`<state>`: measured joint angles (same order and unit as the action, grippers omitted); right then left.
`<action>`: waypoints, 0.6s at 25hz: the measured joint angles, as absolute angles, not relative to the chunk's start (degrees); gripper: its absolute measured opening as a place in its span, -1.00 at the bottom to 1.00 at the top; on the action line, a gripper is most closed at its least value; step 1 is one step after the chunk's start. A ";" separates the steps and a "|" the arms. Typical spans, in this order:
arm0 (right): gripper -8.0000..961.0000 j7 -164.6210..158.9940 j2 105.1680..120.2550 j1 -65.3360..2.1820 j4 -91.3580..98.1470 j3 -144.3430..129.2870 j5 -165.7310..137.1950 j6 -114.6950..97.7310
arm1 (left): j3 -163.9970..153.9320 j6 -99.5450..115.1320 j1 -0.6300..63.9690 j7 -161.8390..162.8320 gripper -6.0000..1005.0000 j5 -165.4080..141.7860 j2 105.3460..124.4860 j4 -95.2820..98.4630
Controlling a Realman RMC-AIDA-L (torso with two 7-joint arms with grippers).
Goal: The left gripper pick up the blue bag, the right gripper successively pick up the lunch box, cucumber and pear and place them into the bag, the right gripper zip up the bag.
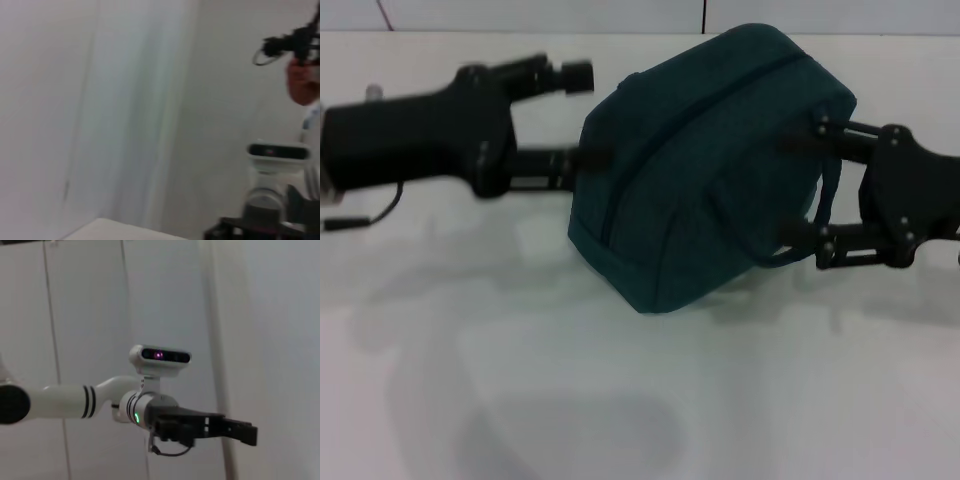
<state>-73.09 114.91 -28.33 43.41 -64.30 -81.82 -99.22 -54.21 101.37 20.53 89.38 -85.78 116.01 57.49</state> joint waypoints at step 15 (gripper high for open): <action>0.84 -73.47 115.25 -29.66 44.49 -66.89 -83.60 -99.62 | -54.33 107.00 16.18 82.18 0.76 -87.48 116.68 53.43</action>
<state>-73.48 115.25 -29.66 44.49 -66.89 -83.60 -99.62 -54.33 107.00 16.18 82.18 -87.48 116.68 53.43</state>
